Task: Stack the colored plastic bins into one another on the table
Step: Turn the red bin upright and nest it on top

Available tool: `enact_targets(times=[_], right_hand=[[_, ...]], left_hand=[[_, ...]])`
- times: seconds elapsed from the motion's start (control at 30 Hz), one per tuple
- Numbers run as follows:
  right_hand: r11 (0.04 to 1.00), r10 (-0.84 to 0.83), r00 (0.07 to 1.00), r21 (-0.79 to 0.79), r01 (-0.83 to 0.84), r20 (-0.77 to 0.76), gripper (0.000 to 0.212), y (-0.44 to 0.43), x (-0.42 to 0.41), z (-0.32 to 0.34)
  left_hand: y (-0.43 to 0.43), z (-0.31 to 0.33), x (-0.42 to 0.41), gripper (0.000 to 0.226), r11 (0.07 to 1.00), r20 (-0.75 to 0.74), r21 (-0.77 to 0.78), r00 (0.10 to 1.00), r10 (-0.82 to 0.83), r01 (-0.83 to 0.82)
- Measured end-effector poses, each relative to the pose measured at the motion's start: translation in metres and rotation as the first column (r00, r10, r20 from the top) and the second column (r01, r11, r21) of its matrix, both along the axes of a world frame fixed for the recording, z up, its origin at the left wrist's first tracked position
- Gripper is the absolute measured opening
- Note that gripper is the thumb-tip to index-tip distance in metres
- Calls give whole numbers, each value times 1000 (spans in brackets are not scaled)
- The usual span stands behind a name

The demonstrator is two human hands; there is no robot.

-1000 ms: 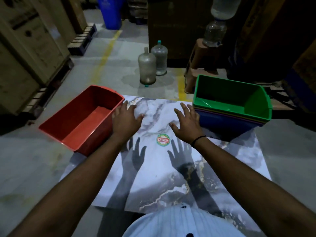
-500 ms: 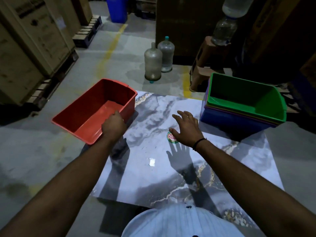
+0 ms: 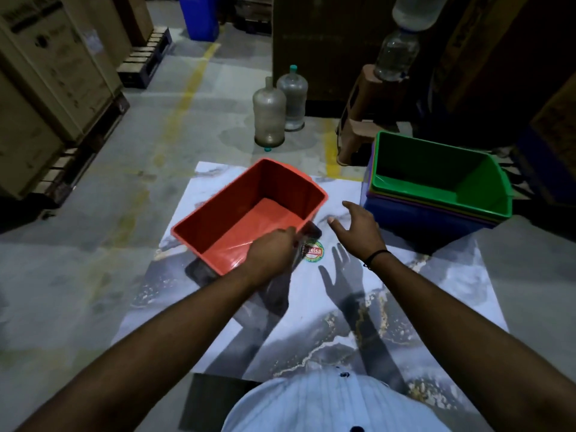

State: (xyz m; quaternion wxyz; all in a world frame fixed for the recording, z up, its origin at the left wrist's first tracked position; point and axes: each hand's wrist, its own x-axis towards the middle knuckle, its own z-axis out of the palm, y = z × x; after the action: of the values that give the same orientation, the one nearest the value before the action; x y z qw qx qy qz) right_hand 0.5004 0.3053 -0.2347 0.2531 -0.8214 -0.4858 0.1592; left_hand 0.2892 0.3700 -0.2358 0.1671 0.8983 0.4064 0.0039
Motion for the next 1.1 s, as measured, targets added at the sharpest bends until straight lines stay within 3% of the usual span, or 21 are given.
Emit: enact_targets(times=[0.13, 0.23, 0.33, 0.43, 0.53, 0.6, 0.67, 0.73, 0.87, 0.97, 1.1], right_hand=[[994, -111, 989, -32, 108, -103, 71, -7, 25, -5], [991, -131, 984, -31, 128, -120, 57, -17, 37, -7], [991, -127, 986, -44, 123, -112, 59, -29, 44, -10], [993, -117, 986, -8, 117, -118, 60, -40, 47, -18], [992, -117, 986, 33, 122, -117, 55, -49, 47, -20], [986, -146, 978, 58, 156, -148, 47, -52, 44, -17], [975, -179, 964, 98, 201, -199, 39, -53, 39, -9], [965, -171, 957, 156, 211, -236, 35, -52, 32, 5], [941, -125, 960, 278, 195, -250, 39, -48, 20, 38], [917, -29, 958, 375, 138, -284, 45, -47, 15, 65], [875, 117, 920, 476, 82, -375, 37, -52, 19, 96]], left_hand=[[-15, 6, 15, 31, 980, -60, -93, 981, -183, 177], [-23, 13, 16, 38, 942, -97, -154, 944, -315, 298], [-26, 14, 11, 33, 932, -59, -173, 941, -333, 319], [-18, 12, 3, 34, 985, -29, 18, 985, -168, 169], [-2, 6, -14, 42, 962, -39, 178, 975, 218, -208], [7, 5, -27, 61, 893, -82, 106, 891, 447, -438], [18, 4, -35, 68, 824, -112, -42, 822, 558, -565], [28, -2, -40, 63, 797, -132, -166, 814, 566, -581], [34, -4, -45, 52, 768, -100, -236, 801, 590, -595], [40, -2, -48, 39, 770, -24, -311, 814, 580, -558], [49, 2, -48, 30, 751, -59, -416, 839, 541, -513]])
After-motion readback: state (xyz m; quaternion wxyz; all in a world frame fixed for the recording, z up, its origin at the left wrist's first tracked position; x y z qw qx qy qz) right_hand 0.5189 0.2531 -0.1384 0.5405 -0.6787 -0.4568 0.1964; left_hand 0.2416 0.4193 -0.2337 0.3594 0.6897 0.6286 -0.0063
